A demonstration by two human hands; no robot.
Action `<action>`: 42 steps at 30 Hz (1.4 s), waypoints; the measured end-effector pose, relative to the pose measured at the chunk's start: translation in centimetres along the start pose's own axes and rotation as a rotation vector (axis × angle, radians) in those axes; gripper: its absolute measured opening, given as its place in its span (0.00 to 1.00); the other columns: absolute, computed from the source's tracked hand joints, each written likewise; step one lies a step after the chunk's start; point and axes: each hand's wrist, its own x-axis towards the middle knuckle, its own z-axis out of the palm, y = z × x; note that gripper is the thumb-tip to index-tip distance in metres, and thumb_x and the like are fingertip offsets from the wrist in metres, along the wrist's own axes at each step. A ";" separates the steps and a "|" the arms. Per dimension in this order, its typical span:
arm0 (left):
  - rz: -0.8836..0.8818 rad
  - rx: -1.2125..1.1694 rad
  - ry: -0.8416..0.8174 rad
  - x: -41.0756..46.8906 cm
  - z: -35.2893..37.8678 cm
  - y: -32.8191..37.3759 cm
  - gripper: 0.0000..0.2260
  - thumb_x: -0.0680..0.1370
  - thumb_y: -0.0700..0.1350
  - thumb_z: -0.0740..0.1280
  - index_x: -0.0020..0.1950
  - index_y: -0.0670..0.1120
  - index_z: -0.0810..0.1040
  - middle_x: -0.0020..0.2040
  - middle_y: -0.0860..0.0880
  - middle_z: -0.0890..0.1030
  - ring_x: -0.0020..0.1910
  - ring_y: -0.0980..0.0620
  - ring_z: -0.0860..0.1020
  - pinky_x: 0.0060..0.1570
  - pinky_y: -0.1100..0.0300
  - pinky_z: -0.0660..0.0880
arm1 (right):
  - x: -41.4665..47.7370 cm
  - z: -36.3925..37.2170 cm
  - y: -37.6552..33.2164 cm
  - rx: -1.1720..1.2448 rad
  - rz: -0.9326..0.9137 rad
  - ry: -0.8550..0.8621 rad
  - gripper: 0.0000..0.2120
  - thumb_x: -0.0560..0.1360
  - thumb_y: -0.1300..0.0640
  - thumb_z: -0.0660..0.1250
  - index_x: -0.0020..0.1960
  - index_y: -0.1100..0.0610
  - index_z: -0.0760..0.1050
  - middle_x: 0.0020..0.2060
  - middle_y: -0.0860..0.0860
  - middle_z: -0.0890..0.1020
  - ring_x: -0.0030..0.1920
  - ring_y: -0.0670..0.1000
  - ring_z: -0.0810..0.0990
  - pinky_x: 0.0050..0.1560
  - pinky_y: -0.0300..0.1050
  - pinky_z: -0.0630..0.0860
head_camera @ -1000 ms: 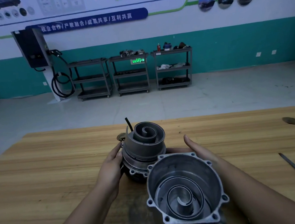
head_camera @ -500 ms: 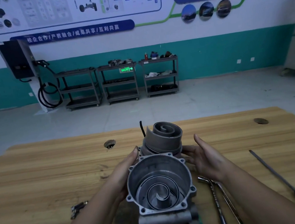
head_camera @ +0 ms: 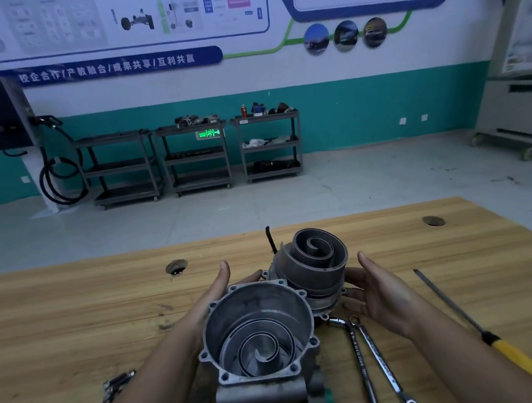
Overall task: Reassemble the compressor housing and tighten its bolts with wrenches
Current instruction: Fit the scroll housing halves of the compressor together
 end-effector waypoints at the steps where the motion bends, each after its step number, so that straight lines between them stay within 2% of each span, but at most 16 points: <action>1: -0.005 -0.019 -0.002 -0.1 0.1 0.0 0.32 0.78 0.62 0.39 0.70 0.48 0.69 0.61 0.47 0.78 0.52 0.49 0.80 0.44 0.57 0.79 | -0.1 0.1 0.2 -0.015 -0.015 0.007 0.25 0.79 0.42 0.52 0.64 0.59 0.73 0.63 0.52 0.76 0.61 0.54 0.75 0.55 0.49 0.71; 5: -0.032 -0.104 -0.027 -0.5 0.1 0.0 0.33 0.77 0.64 0.42 0.71 0.47 0.68 0.67 0.43 0.74 0.61 0.43 0.76 0.53 0.50 0.76 | -0.6 0.4 0.9 -0.065 -0.078 0.029 0.21 0.77 0.42 0.55 0.60 0.54 0.75 0.62 0.50 0.77 0.60 0.51 0.76 0.52 0.47 0.73; 8: -0.063 -0.162 -0.043 -0.8 -0.1 0.1 0.34 0.73 0.67 0.47 0.70 0.47 0.70 0.66 0.42 0.75 0.62 0.40 0.75 0.57 0.47 0.74 | -0.8 0.5 1.2 -0.083 -0.078 0.032 0.20 0.78 0.42 0.55 0.60 0.52 0.75 0.64 0.49 0.76 0.62 0.51 0.74 0.56 0.50 0.69; 13: -0.021 -0.109 0.106 -1.5 -0.3 -0.2 0.34 0.73 0.67 0.48 0.67 0.47 0.73 0.62 0.42 0.78 0.57 0.42 0.79 0.52 0.49 0.77 | -1.4 0.0 1.5 -0.043 -0.079 -0.044 0.25 0.72 0.39 0.58 0.63 0.51 0.73 0.67 0.48 0.73 0.64 0.53 0.74 0.59 0.51 0.72; 15: 0.031 -0.035 0.237 -2.3 -1.1 -1.0 0.32 0.72 0.69 0.51 0.63 0.49 0.77 0.57 0.42 0.81 0.51 0.44 0.82 0.47 0.51 0.79 | -2.0 -0.1 1.7 -0.143 -0.138 -0.094 0.33 0.65 0.31 0.65 0.65 0.47 0.69 0.70 0.46 0.69 0.66 0.51 0.71 0.63 0.52 0.70; 16: 0.033 -0.029 0.271 -2.9 -1.8 -1.6 0.31 0.71 0.69 0.53 0.61 0.50 0.78 0.54 0.43 0.83 0.50 0.45 0.83 0.47 0.50 0.79 | -2.2 -0.1 1.7 -0.229 -0.171 -0.103 0.44 0.58 0.27 0.69 0.69 0.46 0.65 0.72 0.46 0.66 0.67 0.51 0.69 0.65 0.53 0.69; 18: -0.005 -0.036 0.303 -4.0 -2.6 -2.6 0.29 0.69 0.70 0.59 0.58 0.50 0.79 0.54 0.43 0.83 0.53 0.43 0.81 0.56 0.46 0.75 | -2.3 0.3 1.9 -0.461 -0.224 -0.104 0.65 0.47 0.27 0.75 0.76 0.46 0.51 0.74 0.44 0.58 0.73 0.51 0.62 0.70 0.56 0.64; 20: -0.083 -0.053 0.400 -4.7 -2.0 -2.9 0.25 0.71 0.67 0.62 0.56 0.50 0.77 0.58 0.44 0.79 0.56 0.43 0.78 0.63 0.43 0.70 | -2.2 1.3 2.2 -0.640 -0.245 -0.100 0.71 0.46 0.31 0.78 0.76 0.43 0.39 0.74 0.43 0.55 0.74 0.50 0.58 0.73 0.56 0.58; 23: -0.148 -0.018 0.504 -6.4 -0.5 -3.4 0.23 0.72 0.61 0.65 0.59 0.47 0.77 0.60 0.44 0.79 0.58 0.43 0.75 0.55 0.48 0.73 | -1.8 2.8 3.1 -0.685 -0.342 -0.051 0.65 0.52 0.41 0.81 0.75 0.42 0.41 0.72 0.45 0.64 0.71 0.48 0.64 0.71 0.47 0.62; 25: -0.108 -0.060 0.445 -7.9 0.1 -3.7 0.21 0.59 0.63 0.71 0.46 0.53 0.84 0.42 0.53 0.85 0.49 0.50 0.78 0.39 0.54 0.78 | -1.5 3.5 3.7 -0.620 -0.409 0.035 0.62 0.54 0.46 0.81 0.76 0.45 0.43 0.69 0.45 0.69 0.69 0.46 0.67 0.68 0.41 0.65; 27: -0.093 -0.114 0.353 -10.0 0.7 -3.6 0.14 0.56 0.63 0.72 0.37 0.59 0.85 0.34 0.56 0.84 0.47 0.51 0.78 0.33 0.55 0.79 | -1.3 3.8 4.0 -0.574 -0.420 0.090 0.65 0.54 0.47 0.81 0.76 0.47 0.39 0.70 0.47 0.68 0.69 0.46 0.67 0.68 0.42 0.64; 31: -0.085 -0.056 0.332 -11.6 2.0 -3.4 0.11 0.63 0.57 0.73 0.36 0.51 0.84 0.44 0.49 0.84 0.43 0.50 0.77 0.34 0.54 0.78 | -1.2 4.2 4.0 -0.553 -0.443 0.095 0.68 0.53 0.48 0.81 0.75 0.45 0.34 0.68 0.44 0.67 0.68 0.44 0.66 0.67 0.39 0.63; 33: -0.082 0.065 0.384 -12.6 2.4 -3.1 0.12 0.63 0.60 0.71 0.41 0.56 0.77 0.48 0.53 0.81 0.40 0.54 0.77 0.35 0.59 0.76 | -1.1 4.1 3.8 -0.553 -0.441 0.083 0.69 0.52 0.48 0.81 0.75 0.45 0.33 0.67 0.42 0.67 0.68 0.43 0.66 0.67 0.39 0.62; 35: -0.084 0.238 0.436 -13.4 2.6 -2.6 0.21 0.57 0.69 0.66 0.45 0.63 0.72 0.44 0.58 0.80 0.37 0.55 0.80 0.36 0.62 0.76 | -1.1 3.9 3.7 -0.561 -0.433 0.052 0.69 0.53 0.48 0.81 0.74 0.44 0.32 0.67 0.42 0.67 0.68 0.43 0.67 0.67 0.37 0.63; 38: -0.093 0.359 0.389 -14.3 3.1 -2.1 0.29 0.55 0.73 0.61 0.52 0.64 0.72 0.39 0.52 0.85 0.35 0.55 0.83 0.32 0.65 0.73 | -1.0 3.6 3.7 -0.580 -0.434 0.013 0.68 0.55 0.50 0.81 0.75 0.44 0.32 0.70 0.45 0.67 0.68 0.42 0.68 0.62 0.28 0.64; 42: -0.119 0.179 0.343 -13.6 3.6 -2.1 0.30 0.58 0.69 0.65 0.55 0.56 0.74 0.38 0.39 0.84 0.31 0.47 0.80 0.31 0.64 0.67 | -1.1 3.3 3.3 -0.625 -0.453 -0.002 0.66 0.56 0.49 0.81 0.75 0.44 0.34 0.69 0.44 0.69 0.65 0.37 0.69 0.59 0.24 0.66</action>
